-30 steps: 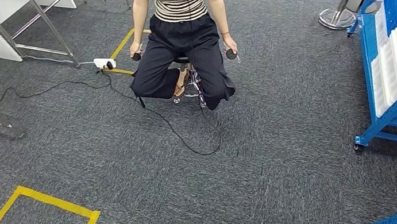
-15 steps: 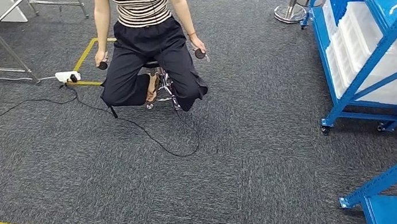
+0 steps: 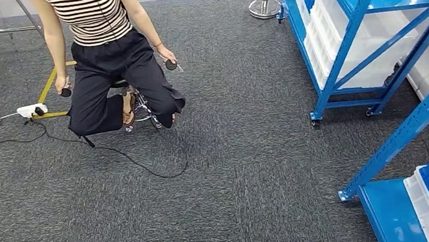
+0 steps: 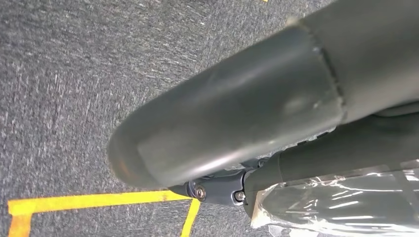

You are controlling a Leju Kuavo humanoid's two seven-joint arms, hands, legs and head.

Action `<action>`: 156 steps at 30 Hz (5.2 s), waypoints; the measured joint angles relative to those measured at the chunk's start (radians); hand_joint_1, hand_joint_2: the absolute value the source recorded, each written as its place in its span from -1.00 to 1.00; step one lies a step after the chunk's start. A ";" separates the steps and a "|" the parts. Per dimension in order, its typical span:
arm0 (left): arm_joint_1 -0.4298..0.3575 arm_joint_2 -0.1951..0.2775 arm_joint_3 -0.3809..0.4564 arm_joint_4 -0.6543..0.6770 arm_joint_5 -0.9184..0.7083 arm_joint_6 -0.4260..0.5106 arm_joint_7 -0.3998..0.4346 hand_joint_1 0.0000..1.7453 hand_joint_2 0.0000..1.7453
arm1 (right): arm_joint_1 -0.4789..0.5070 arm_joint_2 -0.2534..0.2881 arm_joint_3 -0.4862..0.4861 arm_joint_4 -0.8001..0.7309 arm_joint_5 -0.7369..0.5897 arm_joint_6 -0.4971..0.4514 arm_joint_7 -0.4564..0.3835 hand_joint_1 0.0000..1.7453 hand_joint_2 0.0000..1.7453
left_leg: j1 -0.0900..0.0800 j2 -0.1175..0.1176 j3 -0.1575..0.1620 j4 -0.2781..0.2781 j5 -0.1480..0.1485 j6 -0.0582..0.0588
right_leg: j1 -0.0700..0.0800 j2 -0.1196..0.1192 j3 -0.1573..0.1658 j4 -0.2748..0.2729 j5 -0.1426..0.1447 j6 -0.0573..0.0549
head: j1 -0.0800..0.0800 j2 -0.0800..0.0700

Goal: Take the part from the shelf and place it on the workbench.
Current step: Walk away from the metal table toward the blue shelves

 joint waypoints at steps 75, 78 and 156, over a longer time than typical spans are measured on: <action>0.002 -0.003 0.020 -0.002 0.015 0.001 -0.011 -1.00 -1.00 | -0.002 -0.009 -0.017 0.000 0.036 0.035 -0.031 -1.00 -1.00 | 0.001 0.006 0.094 -0.281 0.177 0.053 | -0.002 0.001 -0.116 0.203 -0.097 0.028 | 0.010 0.000; 0.003 -0.003 0.020 -0.002 0.014 0.001 -0.011 -1.00 -1.00 | -0.003 -0.008 -0.017 0.000 0.036 0.035 -0.031 -1.00 -1.00 | -0.002 0.034 0.092 -0.281 0.175 0.054 | -0.006 -0.007 -0.176 0.325 -0.136 0.034 | 0.011 0.000; -0.002 0.005 0.005 -0.003 -0.025 -0.003 -0.023 -1.00 -1.00 | 0.005 -0.005 -0.030 0.000 0.130 0.046 0.031 -1.00 -1.00 | 0.004 0.047 0.113 -0.294 0.175 0.021 | -0.002 -0.034 0.008 -0.003 -0.012 0.038 | 0.004 0.000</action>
